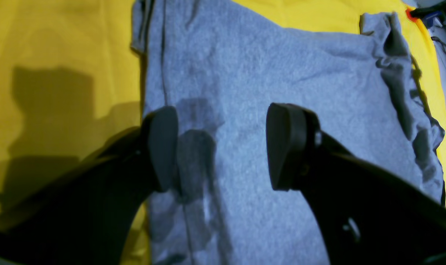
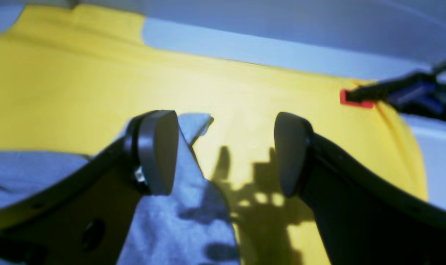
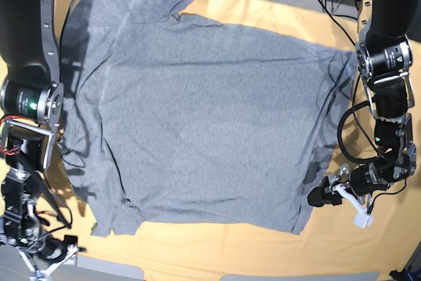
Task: Layout the t-shirt on the table in an organized manner, then fold the t-shirt properly
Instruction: 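Pull the side edge with the right gripper away from the left gripper, then release the shirt with both grippers, leaving it spread flat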
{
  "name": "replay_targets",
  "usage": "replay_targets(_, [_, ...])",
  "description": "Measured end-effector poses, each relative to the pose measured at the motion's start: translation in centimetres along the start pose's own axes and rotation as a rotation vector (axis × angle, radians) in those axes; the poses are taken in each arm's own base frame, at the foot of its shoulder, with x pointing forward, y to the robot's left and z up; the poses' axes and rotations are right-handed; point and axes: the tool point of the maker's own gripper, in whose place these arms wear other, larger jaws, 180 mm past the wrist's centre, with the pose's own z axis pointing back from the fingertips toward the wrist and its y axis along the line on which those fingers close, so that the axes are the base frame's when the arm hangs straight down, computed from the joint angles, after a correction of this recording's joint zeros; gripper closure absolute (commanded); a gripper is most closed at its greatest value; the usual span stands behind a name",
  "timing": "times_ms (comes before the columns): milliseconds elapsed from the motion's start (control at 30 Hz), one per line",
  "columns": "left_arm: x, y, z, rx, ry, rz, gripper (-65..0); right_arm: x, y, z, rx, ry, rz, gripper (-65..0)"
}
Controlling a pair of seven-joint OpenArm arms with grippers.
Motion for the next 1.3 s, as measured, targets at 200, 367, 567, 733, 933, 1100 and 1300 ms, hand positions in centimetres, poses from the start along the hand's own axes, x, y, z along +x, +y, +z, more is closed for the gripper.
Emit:
replay_targets(200, [0.3,-0.1,1.3,-0.041,0.011,0.026,-38.5,1.2,1.6,1.7,0.226,-0.011,0.028,-39.5])
replay_targets(367, [0.5,-0.6,2.2,-0.065,0.035,-0.039,0.0,-0.3,3.5,3.9,0.46,0.038,0.037,-7.9])
replay_targets(567, [1.4,0.1,4.1,-0.073,0.014,-0.021,0.0,-2.1,4.5,6.6,0.632,0.171,-0.039,-5.0])
replay_targets(733, [1.6,-0.3,4.2,-0.093,0.012,-0.013,0.0,-3.5,5.4,7.4,0.69,0.253,-0.028,-3.8])
replay_targets(933, [1.2,-0.3,4.2,-0.095,0.032,-0.015,0.0,-4.8,6.5,7.5,0.751,0.245,-0.079,0.0])
replay_targets(1100, [0.9,-0.9,4.3,-0.128,0.046,-0.002,0.0,-6.0,7.4,8.0,0.828,0.224,-0.153,0.0])
replay_targets(1300, [-0.4,-1.3,4.7,-0.141,0.074,-0.018,0.0,-7.8,5.6,8.7,0.838,0.221,-0.224,0.0])
